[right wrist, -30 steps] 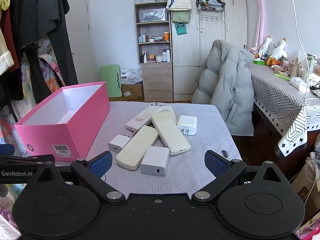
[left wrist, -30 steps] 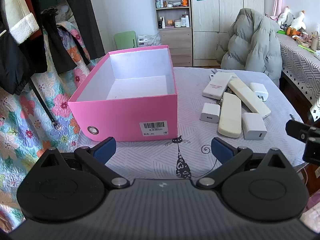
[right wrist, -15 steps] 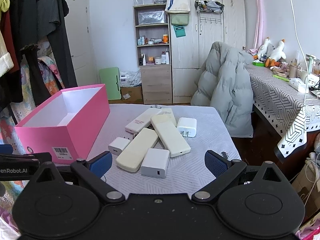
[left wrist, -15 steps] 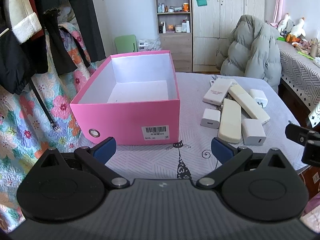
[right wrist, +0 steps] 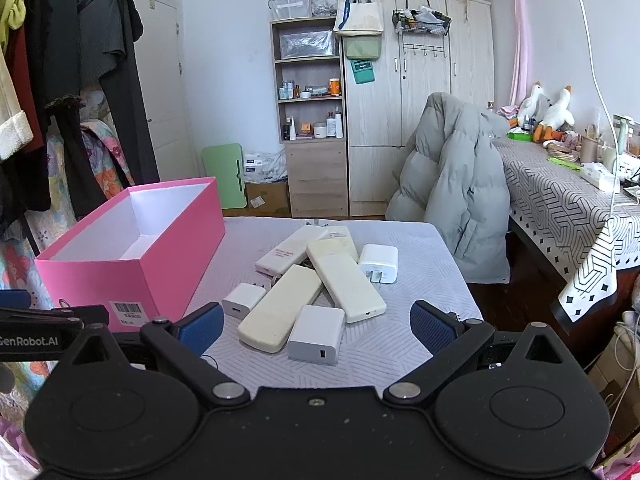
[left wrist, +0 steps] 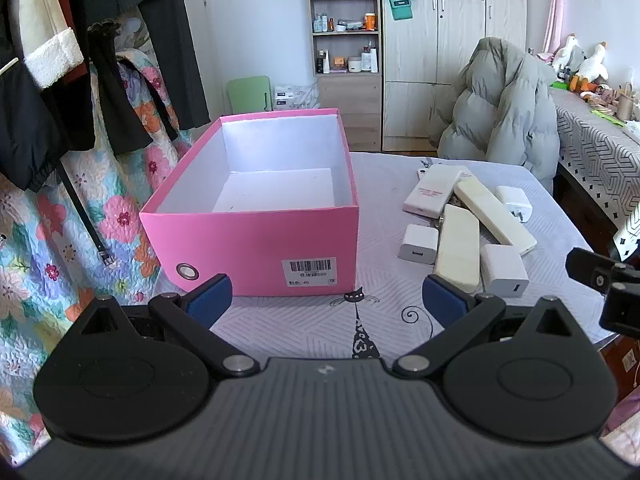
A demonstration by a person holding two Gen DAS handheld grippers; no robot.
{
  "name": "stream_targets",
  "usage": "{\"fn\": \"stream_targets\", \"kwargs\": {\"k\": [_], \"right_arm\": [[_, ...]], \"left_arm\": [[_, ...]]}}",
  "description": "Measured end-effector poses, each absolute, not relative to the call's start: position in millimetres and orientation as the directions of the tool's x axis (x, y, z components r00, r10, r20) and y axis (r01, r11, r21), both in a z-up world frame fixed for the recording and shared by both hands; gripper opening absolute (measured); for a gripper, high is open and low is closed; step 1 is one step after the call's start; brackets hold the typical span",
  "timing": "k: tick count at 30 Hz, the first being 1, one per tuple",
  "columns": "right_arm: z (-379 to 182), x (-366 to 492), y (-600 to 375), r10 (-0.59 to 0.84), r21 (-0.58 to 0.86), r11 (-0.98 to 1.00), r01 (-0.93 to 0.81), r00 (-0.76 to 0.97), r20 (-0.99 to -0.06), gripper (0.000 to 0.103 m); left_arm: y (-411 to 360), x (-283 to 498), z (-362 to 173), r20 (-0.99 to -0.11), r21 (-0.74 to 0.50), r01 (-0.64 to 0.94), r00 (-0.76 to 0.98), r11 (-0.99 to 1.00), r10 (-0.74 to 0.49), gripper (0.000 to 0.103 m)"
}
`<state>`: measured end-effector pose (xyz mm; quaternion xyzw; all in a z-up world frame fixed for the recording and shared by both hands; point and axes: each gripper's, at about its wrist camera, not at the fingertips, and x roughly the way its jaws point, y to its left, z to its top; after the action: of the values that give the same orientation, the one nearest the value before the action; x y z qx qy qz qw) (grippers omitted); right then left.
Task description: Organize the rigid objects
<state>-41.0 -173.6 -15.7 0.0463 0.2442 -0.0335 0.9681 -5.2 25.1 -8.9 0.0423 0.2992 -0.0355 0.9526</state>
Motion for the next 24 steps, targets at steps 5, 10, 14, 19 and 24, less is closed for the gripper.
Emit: {"fn": "stream_targets", "kwargs": {"k": [5, 10, 14, 19, 24], "right_arm": [[-16, -41, -173, -0.042, 0.073, 0.994, 0.087, 0.878, -0.477, 0.101], [-18, -38, -173, -0.033, 0.073, 0.994, 0.078, 0.873, -0.486, 0.101], [-19, -32, -174, -0.014, 0.086, 0.994, 0.066, 0.866, -0.501, 0.101], [-15, -27, -188, 0.119, 0.145, 0.987, -0.065, 0.908, -0.403, 0.101], [-11, 7, -211, 0.236, 0.284, 0.953, -0.106, 0.846, -0.478, 0.101]], "left_arm": [[26, -5, -9, -0.577, 0.058, 0.100, 0.815, 0.993, -0.048, 0.103], [24, -2, -10, -0.602, 0.065, 0.146, 0.795, 0.987, -0.078, 0.103], [23, 2, -3, -0.625, 0.070, 0.190, 0.773, 0.979, -0.106, 0.100], [33, 11, 19, -0.643, 0.070, 0.264, 0.749, 0.962, -0.159, 0.100], [51, 40, 43, -0.656, 0.160, 0.298, 0.745, 0.941, -0.125, 0.103]]}}
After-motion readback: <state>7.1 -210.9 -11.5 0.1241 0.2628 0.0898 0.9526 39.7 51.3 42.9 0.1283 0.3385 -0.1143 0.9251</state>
